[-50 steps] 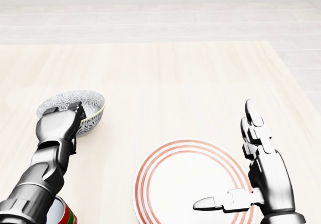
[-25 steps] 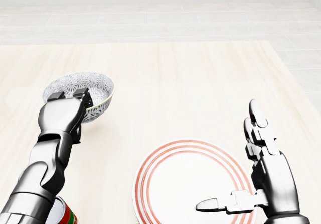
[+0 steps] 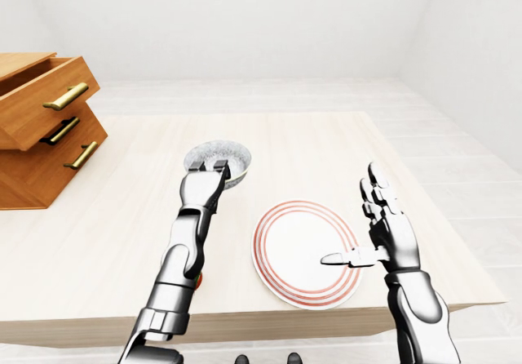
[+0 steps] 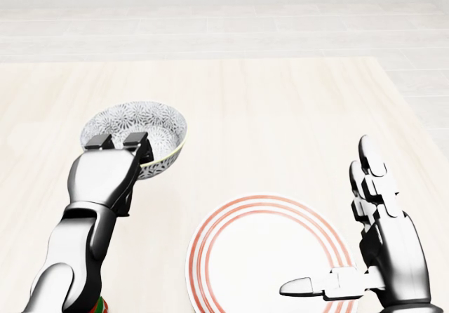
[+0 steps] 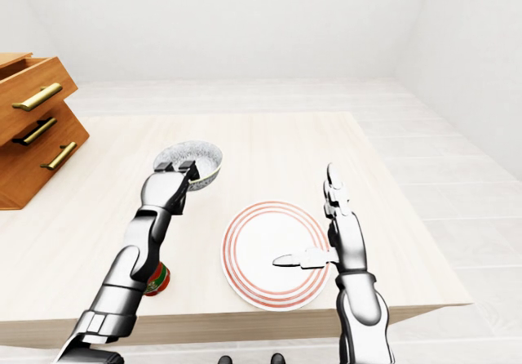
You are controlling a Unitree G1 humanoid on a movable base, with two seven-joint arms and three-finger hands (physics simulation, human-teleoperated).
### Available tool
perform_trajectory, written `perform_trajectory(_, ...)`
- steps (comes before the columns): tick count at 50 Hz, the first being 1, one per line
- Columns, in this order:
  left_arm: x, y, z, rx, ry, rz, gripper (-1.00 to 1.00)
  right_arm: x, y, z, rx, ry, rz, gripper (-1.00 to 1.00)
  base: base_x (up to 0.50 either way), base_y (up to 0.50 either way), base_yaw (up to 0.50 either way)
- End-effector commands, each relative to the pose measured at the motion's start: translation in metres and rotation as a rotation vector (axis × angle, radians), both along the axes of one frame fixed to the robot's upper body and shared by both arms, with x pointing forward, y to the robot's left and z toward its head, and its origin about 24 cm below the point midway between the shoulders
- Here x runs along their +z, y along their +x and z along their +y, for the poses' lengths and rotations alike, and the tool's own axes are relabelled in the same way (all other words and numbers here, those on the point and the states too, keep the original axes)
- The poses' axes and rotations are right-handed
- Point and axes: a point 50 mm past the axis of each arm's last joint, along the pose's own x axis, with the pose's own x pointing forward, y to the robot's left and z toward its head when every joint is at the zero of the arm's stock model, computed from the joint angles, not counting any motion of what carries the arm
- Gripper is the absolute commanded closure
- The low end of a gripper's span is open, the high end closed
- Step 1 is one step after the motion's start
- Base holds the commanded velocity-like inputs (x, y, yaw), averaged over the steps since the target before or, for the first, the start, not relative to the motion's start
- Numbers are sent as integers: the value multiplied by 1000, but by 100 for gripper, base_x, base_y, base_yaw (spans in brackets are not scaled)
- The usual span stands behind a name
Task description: Put the bowl on the plate.
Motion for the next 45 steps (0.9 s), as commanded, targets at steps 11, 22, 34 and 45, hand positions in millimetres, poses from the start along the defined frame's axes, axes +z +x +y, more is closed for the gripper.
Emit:
perform_trajectory(11, 9, -31, -23, -37, 46, -61, 100, 16, -13, -9, -25, -9, -62, -100, 0, 0, 0)
perform_trajectory(22, 4, -34, -26, -34, 45, -73, 100, 13, -9, -13, -36, 2, -53, -100, 0, 0, 0)
perform_trajectory(34, 0, -45, -38, -64, 28, -71, 100, 8, -4, -18, -51, 17, -37, -100, 0, 0, 0)
perform_trajectory(45, -7, -76, -57, -120, 8, -83, 100, 7, -7, -20, -55, 30, -35, -100, 0, 0, 0)
